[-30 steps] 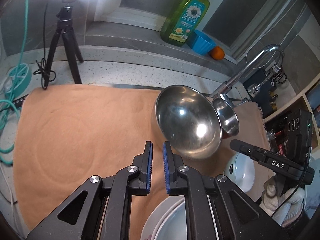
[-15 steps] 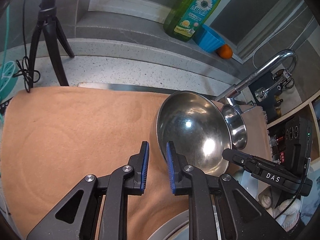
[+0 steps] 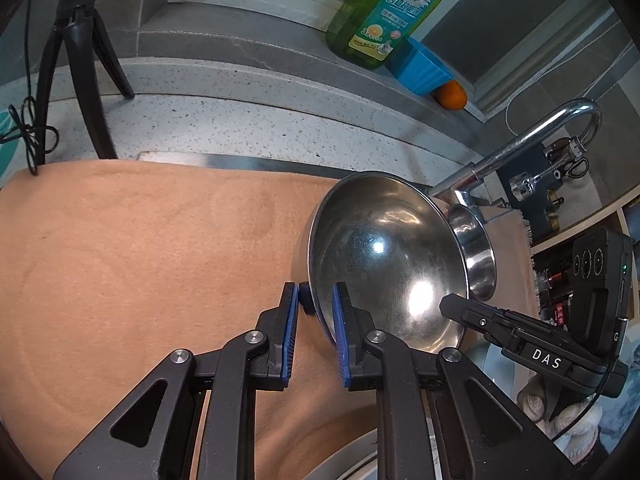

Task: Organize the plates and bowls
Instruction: 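Move both grippers to the rim of the large steel bowl, then close both grippers on the rim of the large steel bowl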

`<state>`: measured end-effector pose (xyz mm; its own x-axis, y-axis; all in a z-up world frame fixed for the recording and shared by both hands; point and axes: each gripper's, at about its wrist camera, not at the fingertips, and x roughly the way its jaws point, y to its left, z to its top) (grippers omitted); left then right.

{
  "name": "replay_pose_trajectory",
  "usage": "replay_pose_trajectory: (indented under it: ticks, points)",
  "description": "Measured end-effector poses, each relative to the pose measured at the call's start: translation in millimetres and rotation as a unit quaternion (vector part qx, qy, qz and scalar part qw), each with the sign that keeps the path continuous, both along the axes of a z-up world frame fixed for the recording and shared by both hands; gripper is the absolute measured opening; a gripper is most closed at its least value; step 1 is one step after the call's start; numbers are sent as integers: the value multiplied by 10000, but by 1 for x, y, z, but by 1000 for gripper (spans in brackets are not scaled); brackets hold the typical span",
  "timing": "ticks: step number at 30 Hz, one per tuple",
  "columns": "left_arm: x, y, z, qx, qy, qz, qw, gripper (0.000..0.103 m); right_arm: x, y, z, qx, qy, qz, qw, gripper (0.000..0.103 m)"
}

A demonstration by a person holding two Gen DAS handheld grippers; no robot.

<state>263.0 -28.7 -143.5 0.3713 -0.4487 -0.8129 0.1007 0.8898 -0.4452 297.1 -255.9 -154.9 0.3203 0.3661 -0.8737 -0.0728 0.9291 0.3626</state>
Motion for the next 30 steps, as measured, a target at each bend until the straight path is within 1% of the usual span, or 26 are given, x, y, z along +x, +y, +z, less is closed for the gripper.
replay_pose_trajectory:
  ticks: [7, 13, 24, 30]
  points:
    - [-4, 3, 5, 71, -62, 18, 10000, 15, -2, 3, 3, -34, -20, 35, 10000, 19]
    - [-14, 14, 10, 67, -116, 96, 9999, 15, -9, 14, 7, -33, -57, 159, 9999, 19]
    - [-45, 47, 24, 102, -239, 409, 9988, 15, -31, 51, 24, -38, -204, 614, 9979, 19]
    - [-71, 70, 34, 162, -346, 672, 9970, 15, -49, 77, 28, 22, -220, 925, 9955, 19]
